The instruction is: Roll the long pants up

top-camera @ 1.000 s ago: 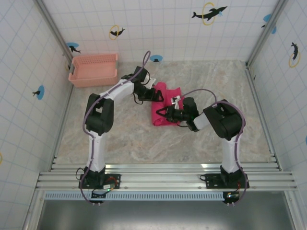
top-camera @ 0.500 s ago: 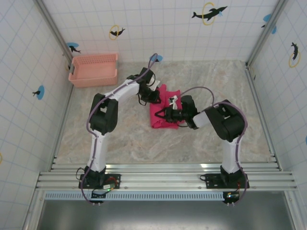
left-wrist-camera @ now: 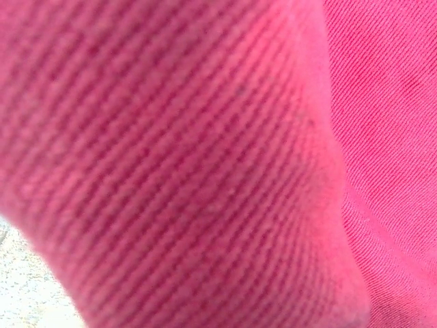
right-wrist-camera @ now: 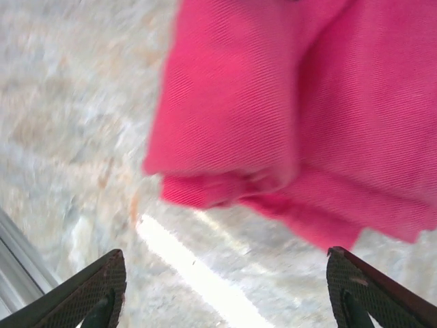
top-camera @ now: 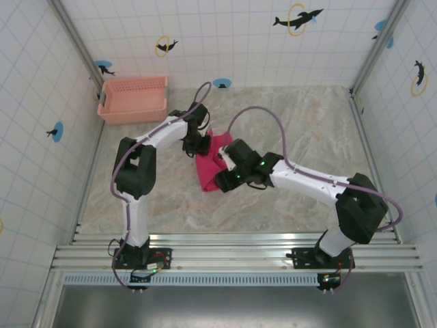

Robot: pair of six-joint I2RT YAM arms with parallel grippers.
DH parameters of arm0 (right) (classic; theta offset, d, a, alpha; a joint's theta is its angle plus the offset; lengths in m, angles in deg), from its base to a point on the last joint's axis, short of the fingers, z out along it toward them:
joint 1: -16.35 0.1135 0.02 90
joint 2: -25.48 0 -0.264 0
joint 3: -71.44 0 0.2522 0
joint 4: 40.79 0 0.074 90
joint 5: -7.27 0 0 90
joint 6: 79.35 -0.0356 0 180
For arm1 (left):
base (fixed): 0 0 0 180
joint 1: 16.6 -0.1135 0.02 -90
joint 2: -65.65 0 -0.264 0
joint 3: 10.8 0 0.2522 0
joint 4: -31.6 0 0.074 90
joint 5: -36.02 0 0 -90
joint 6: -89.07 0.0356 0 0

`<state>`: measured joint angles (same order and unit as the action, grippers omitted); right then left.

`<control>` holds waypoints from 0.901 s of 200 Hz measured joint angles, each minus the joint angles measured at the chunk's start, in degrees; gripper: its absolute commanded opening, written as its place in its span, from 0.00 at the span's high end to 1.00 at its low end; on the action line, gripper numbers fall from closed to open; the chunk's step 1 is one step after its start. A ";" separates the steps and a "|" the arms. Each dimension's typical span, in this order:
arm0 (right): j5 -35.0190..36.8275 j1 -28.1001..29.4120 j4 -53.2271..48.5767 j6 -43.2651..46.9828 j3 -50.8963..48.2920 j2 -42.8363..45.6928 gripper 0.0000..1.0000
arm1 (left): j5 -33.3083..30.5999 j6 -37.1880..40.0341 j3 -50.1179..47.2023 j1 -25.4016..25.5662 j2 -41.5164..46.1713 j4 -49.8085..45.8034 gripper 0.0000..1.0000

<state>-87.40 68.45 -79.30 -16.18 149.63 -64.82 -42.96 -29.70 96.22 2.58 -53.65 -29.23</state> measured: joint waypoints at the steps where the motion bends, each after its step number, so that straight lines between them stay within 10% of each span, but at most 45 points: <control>1: 0.28 0.31 -0.07 0.02 0.04 0.00 0.20 | 0.00 -0.22 0.00 0.00 0.00 0.02 1.00; 58: 18.45 12.72 -7.34 1.16 8.81 -8.85 0.17 | 0.44 -3.69 0.13 0.00 0.00 -0.20 1.00; 180: 36.63 13.84 -14.95 6.32 32.04 -32.72 0.16 | 1.05 -4.70 -0.22 0.00 0.31 -0.04 1.00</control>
<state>-50.76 82.28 -94.25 -9.86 181.67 -97.54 -41.91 -34.40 96.00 2.58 -53.35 -29.28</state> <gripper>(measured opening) 0.838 0.240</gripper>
